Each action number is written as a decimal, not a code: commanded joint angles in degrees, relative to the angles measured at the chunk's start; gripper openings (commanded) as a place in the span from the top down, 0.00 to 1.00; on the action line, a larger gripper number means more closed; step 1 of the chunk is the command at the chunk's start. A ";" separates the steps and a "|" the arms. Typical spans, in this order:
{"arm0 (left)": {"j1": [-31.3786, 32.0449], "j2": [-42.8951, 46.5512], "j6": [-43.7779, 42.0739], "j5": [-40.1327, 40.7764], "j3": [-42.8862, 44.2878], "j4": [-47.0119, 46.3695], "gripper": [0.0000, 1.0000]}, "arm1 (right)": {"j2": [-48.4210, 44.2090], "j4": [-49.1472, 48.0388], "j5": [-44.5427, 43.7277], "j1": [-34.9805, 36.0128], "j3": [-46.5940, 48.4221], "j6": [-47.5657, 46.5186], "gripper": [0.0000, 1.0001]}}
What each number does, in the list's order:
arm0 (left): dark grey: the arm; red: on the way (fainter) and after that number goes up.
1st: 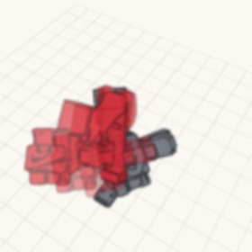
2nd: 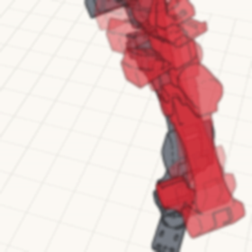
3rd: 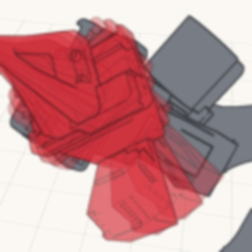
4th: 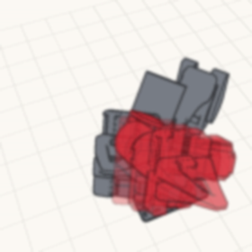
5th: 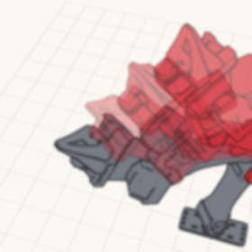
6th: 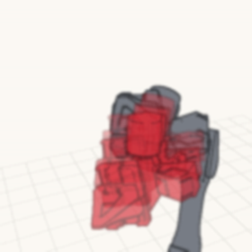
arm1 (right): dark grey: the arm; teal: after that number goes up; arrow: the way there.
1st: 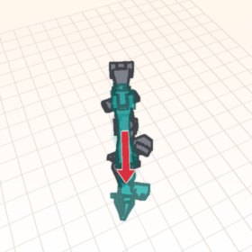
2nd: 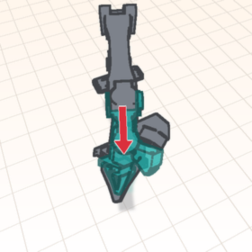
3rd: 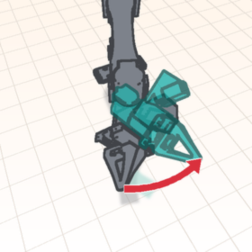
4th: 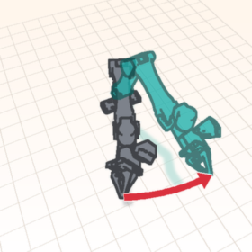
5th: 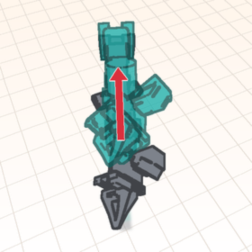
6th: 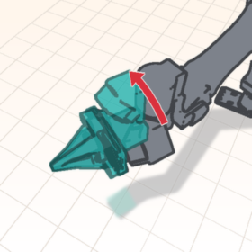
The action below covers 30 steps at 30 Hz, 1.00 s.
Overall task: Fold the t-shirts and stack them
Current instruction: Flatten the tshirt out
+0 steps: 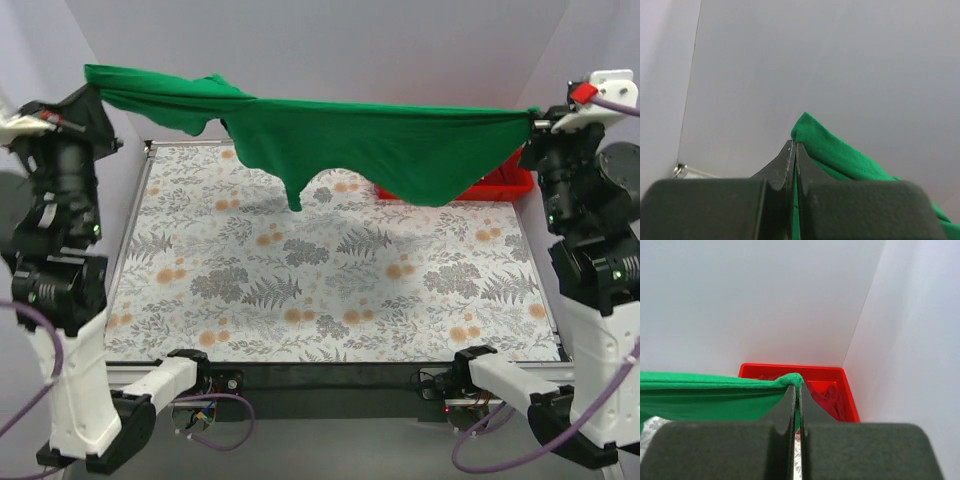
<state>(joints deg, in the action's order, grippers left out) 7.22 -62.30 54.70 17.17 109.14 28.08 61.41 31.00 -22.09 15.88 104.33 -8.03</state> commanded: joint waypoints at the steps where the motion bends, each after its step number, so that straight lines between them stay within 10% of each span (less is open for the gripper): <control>1: -0.63 6.47 -3.63 1.11 2.04 -2.59 1.00 | -5.23 -3.76 -0.86 -0.06 -3.78 -2.34 0.99; 14: -0.54 8.52 -9.96 -0.03 6.53 3.65 1.00 | -18.69 -0.07 4.07 7.85 -12.05 -4.63 0.99; 30: -0.72 -10.37 -13.91 -4.68 -39.44 -23.03 1.00 | 3.35 -5.21 -6.13 6.63 -35.94 -3.57 0.99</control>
<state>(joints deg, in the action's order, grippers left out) 7.05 -70.70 43.07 13.54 73.65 15.66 60.64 32.18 -22.04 23.57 73.08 -10.83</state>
